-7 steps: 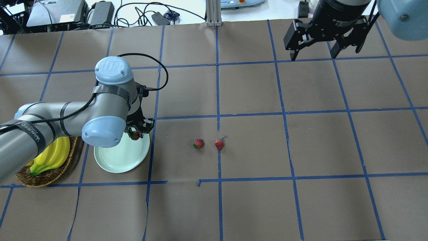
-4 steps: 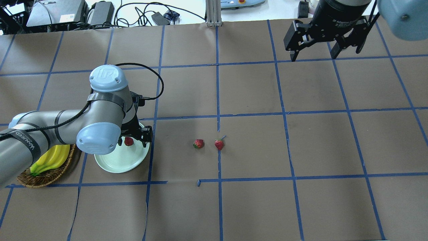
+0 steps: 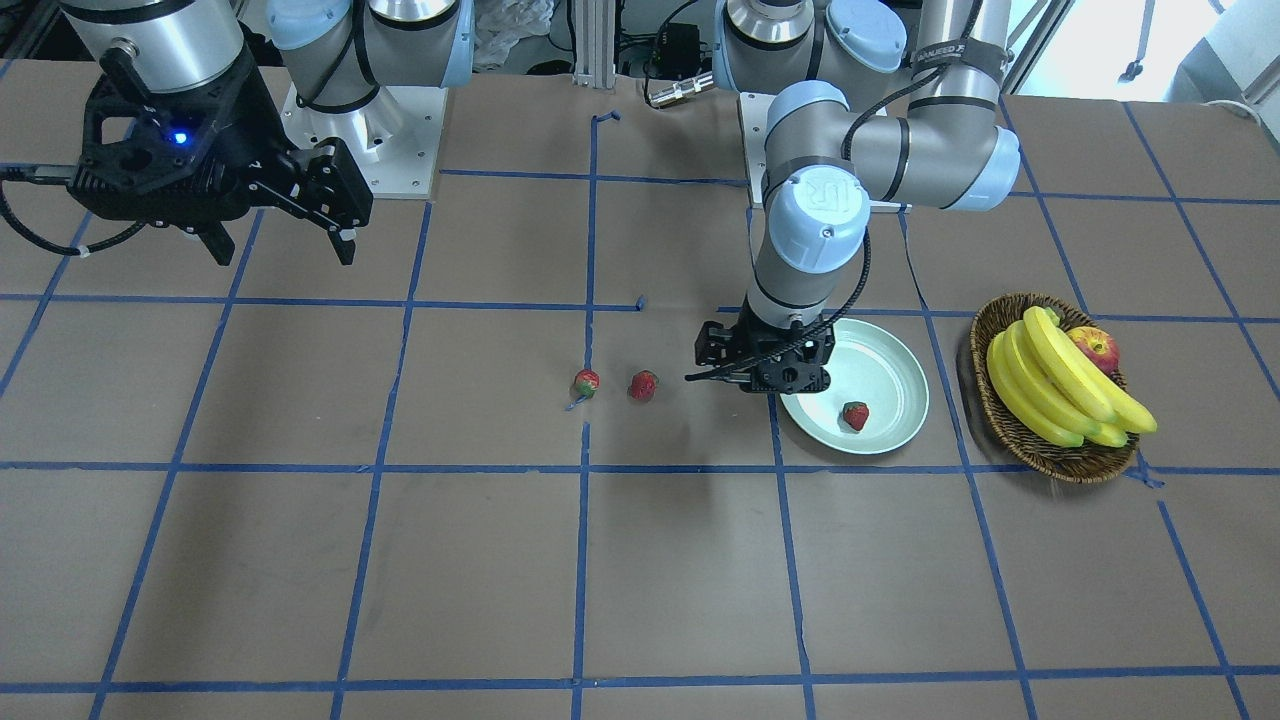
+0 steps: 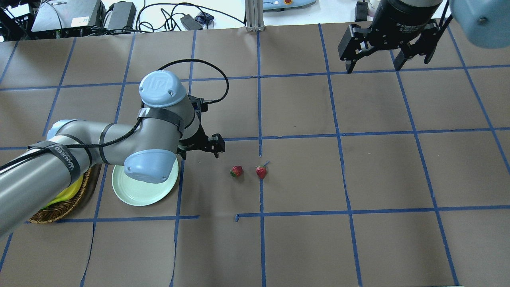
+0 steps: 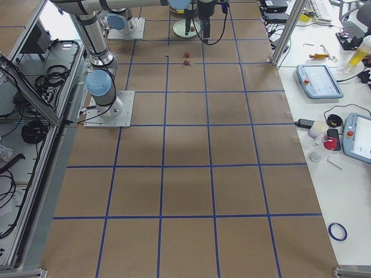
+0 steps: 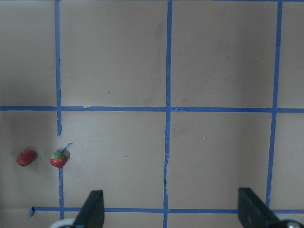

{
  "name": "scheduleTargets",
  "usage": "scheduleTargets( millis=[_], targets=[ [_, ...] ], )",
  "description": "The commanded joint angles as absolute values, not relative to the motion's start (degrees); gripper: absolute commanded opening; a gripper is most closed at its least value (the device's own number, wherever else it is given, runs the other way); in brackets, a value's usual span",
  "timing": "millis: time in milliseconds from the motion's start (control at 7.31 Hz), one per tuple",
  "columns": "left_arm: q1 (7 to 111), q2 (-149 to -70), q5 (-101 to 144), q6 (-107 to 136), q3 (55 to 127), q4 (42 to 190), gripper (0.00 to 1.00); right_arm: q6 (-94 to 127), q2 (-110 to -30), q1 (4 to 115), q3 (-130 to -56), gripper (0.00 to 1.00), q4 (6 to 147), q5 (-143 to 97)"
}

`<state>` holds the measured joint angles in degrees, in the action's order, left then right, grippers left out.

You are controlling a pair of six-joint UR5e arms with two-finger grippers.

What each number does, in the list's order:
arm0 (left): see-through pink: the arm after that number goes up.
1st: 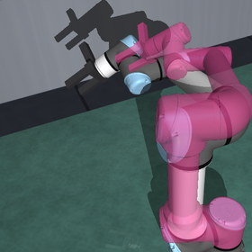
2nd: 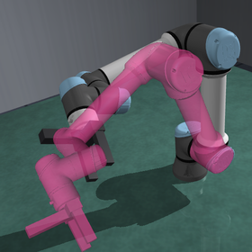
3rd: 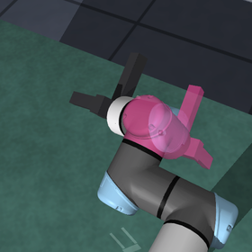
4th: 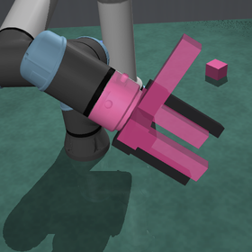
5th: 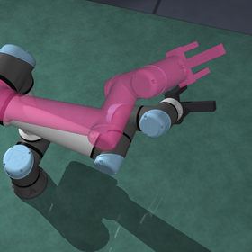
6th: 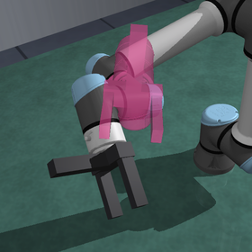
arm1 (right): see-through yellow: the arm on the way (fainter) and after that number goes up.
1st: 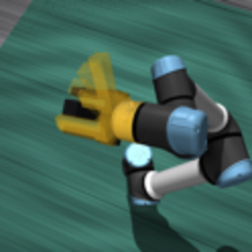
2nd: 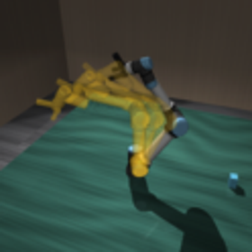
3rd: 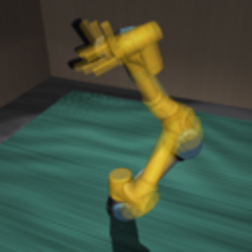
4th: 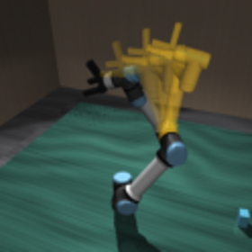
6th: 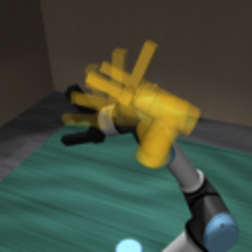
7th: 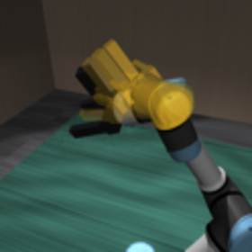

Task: Collect all strawberries into plate
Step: 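Grasp the next strawberry with the left gripper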

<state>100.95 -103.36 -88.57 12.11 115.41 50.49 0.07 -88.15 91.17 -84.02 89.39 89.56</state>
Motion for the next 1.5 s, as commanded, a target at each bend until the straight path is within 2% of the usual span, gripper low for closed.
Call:
scheduleTargets(
  millis=[0,274,410,684,958,1368],
  targets=[
    [106.42,-107.74,-87.01,20.63,115.22,44.22,0.94,0.09,-88.15,91.14,-84.02,1.0,89.38,89.56],
    [107.75,-110.29,-86.14,24.33,115.31,44.12,0.9,0.09,-88.15,91.14,-84.02,1.0,89.38,89.56],
    [108.36,-110.91,-86.22,24.26,115.31,44.12,0.85,0.09,-88.15,91.14,-84.02,1.0,89.38,89.56],
    [108.72,-112.06,-86.83,24.34,115.31,44.12,0.66,0.09,-88.15,91.14,-84.02,1.0,89.38,89.56],
    [108.72,-111.63,-87.1,23.82,114.96,44.21,0.0,0.09,-88.15,91.14,-84.02,1.0,89.38,89.56],
    [105.58,-108.38,-94.52,17.07,113.73,47.09,0.0,0.0,-88.16,91.14,-83.94,1.0,89.38,89.56]
  ],
)
